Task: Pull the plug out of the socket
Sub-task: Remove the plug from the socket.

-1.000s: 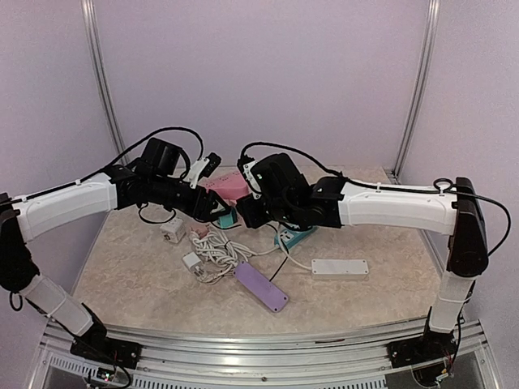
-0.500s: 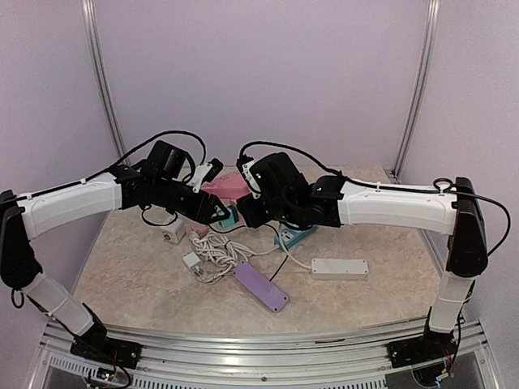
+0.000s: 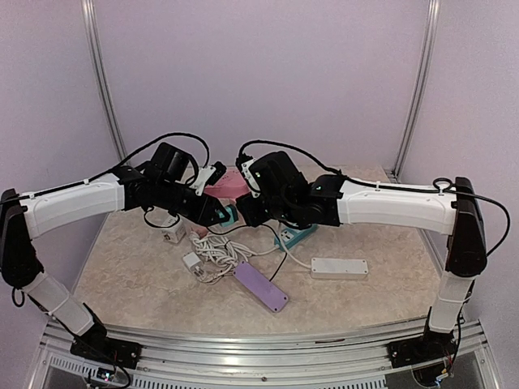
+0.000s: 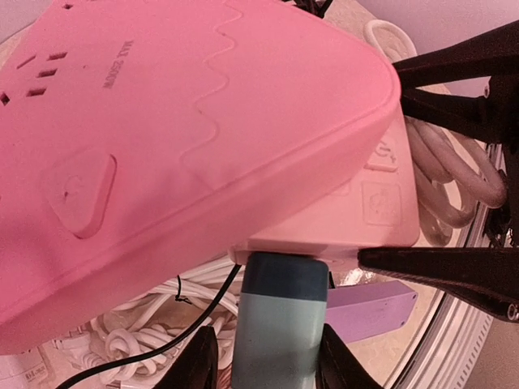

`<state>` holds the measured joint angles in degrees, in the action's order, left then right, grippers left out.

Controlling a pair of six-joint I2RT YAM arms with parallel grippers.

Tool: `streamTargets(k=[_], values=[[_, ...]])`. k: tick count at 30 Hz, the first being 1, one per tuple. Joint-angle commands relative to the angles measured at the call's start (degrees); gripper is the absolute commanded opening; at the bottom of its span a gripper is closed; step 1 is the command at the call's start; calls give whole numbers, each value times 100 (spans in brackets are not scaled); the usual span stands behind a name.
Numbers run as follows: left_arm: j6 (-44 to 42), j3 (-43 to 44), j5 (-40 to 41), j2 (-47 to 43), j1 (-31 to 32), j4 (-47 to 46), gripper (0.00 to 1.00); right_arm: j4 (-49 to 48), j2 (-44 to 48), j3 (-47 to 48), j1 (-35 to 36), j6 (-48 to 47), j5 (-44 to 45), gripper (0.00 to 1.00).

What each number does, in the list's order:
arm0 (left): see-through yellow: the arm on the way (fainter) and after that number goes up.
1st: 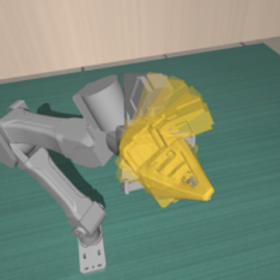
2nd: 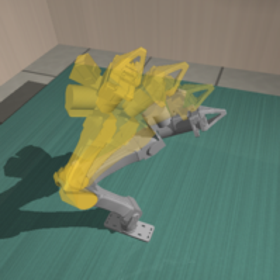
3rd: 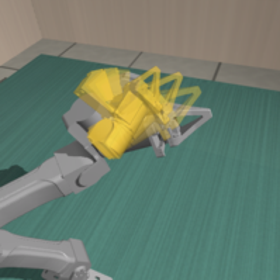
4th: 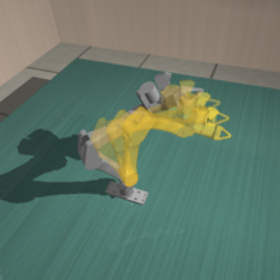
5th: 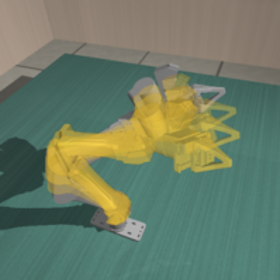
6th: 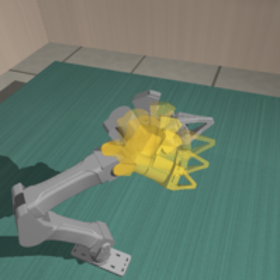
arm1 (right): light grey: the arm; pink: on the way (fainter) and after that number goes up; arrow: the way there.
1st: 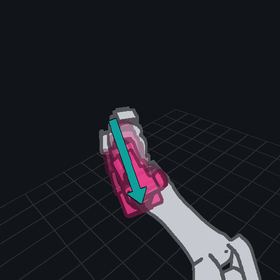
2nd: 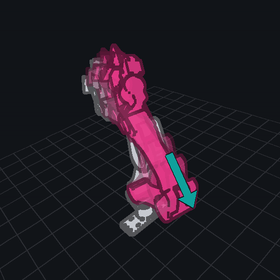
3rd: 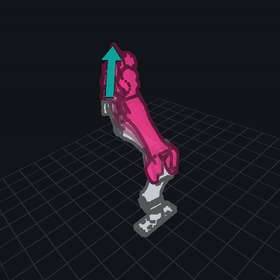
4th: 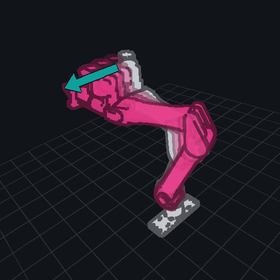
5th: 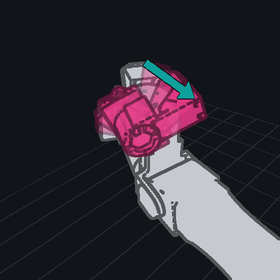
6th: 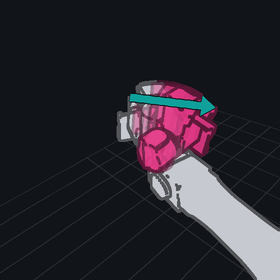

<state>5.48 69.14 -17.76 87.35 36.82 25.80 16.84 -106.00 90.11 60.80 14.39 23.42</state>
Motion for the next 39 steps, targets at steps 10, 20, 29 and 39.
streamTargets(k=[10,20,29,39], values=[[-62,157,-24,134,45,86,21,-626,-68,508,58,-64,207,2],[-200,187,-87,112,45,118,7,-643,-43,483,56,-141,56,2],[-502,224,-349,-16,45,250,2,-1016,400,-138,-244,45,-735,0],[-449,309,-49,66,36,377,0,-1127,486,-327,-362,120,-925,0]])
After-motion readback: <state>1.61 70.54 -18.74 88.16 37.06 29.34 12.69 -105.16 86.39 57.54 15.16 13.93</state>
